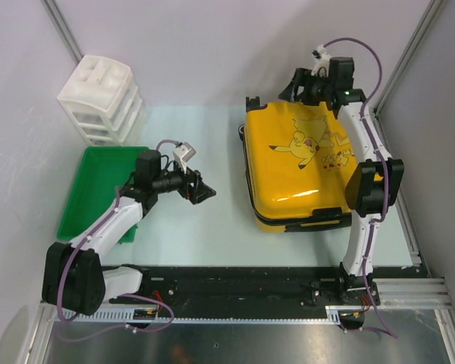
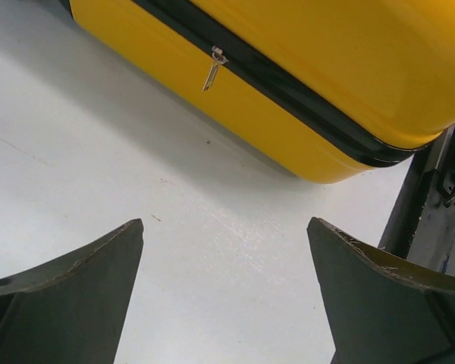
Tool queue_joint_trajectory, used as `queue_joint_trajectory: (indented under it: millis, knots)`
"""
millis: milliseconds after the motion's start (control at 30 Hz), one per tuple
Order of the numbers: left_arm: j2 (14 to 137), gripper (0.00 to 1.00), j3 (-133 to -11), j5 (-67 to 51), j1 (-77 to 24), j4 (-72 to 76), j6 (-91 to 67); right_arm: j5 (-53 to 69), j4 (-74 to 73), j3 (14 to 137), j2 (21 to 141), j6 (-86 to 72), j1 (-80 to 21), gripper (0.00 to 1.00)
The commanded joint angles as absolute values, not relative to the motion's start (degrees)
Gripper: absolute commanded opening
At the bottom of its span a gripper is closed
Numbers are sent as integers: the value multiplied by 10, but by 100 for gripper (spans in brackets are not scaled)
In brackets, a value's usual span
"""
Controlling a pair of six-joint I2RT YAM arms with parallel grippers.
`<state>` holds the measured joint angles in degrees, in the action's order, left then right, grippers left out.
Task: Open, take out, and arrange the luggage
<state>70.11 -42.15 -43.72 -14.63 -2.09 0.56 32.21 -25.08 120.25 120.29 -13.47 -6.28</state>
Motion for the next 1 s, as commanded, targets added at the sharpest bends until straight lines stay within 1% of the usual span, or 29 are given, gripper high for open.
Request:
queue_joint_trajectory:
  millis: [0, 33, 200, 367, 467, 533, 567, 667, 700, 833, 867, 933, 967]
  knots:
    - [680, 95, -425, -444, -164, -18, 54, 224, -316, 1251, 1155, -97, 24, 83]
    - [684, 95, -428, -436, -178, -18, 63, 197, -329, 1255, 1148, -93, 37, 84]
    - [705, 96, -452, -413, -232, -17, 86, 137, -367, 1250, 1142, -55, 104, 86]
    - [749, 96, -489, -390, -268, -16, 101, 89, -379, 1225, 1150, -37, 118, 87]
    - [762, 96, -502, -387, -285, -17, 110, 88, -395, 1221, 1172, -51, 120, 88]
    - [764, 96, -501, -383, -291, -17, 116, 157, -400, 1227, 1185, -73, 125, 88]
    - [761, 96, -499, -382, -292, -17, 118, 223, -401, 1230, 1201, -81, 126, 87]
    - [750, 97, -481, -386, -292, -18, 124, 330, -406, 1250, 1229, -118, 119, 84]
    - [735, 97, -475, -392, -293, -18, 133, 347, -403, 1248, 1240, -119, 113, 82]
    - [695, 97, -437, -388, -292, -18, 154, 398, -401, 1245, 1257, -105, 57, 80]
    - [688, 97, -432, -386, -292, -18, 157, 414, -398, 1246, 1261, -107, 28, 80]
    - [672, 97, -419, -388, -293, -18, 165, 426, -388, 1260, 1274, -107, 2, 78]
    - [670, 96, -415, -388, -293, -18, 164, 434, -383, 1270, 1280, -106, -34, 78]
